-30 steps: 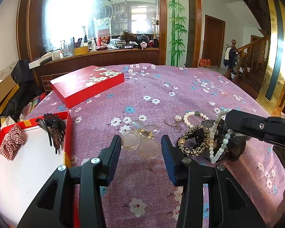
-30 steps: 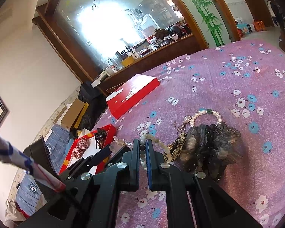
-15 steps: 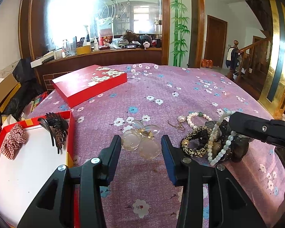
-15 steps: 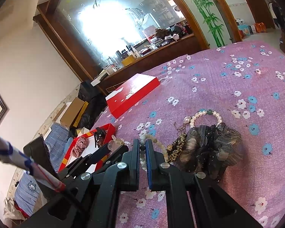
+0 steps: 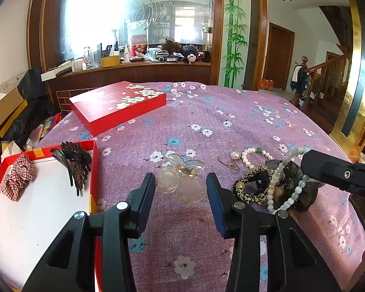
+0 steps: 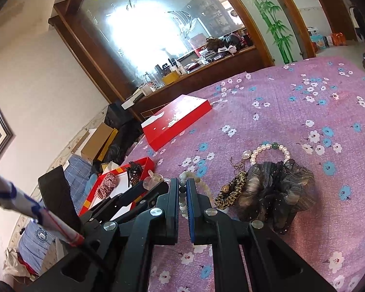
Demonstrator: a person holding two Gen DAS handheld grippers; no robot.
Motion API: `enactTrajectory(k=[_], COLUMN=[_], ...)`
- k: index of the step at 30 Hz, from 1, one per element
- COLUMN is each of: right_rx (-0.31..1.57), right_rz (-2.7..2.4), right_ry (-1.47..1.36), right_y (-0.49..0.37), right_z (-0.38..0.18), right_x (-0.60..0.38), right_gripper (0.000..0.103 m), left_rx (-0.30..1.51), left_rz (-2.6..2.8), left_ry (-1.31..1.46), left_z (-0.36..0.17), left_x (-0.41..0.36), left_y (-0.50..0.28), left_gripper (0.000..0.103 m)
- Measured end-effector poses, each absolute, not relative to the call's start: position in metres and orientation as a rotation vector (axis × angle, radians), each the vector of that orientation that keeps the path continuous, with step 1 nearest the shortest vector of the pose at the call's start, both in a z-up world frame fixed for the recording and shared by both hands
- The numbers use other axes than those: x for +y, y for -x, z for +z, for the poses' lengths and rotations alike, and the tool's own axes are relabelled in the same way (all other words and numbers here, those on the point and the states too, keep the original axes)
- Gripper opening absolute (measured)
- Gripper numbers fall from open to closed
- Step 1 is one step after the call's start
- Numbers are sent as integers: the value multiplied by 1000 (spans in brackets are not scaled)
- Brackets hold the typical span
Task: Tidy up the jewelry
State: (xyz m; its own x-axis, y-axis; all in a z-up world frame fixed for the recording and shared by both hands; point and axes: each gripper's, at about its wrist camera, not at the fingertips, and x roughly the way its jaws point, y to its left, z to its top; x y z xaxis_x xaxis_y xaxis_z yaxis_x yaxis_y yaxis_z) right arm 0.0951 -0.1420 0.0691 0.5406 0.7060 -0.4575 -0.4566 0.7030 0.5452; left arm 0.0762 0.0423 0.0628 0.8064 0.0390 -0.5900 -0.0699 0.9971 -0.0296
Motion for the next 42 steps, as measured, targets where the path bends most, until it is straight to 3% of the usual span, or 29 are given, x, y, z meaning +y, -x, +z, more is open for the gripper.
enactTrajectory(k=[42], right_rx=[778], right_rz=[762], right_ry=[-421], right_y=[-102], right_z=[46], right_x=[-143], right_gripper=[7], left_rx=[696], left_rz=[41], left_ry=[146], left_z=[52], left_x=[50], left_y=[-81], left_gripper=[42])
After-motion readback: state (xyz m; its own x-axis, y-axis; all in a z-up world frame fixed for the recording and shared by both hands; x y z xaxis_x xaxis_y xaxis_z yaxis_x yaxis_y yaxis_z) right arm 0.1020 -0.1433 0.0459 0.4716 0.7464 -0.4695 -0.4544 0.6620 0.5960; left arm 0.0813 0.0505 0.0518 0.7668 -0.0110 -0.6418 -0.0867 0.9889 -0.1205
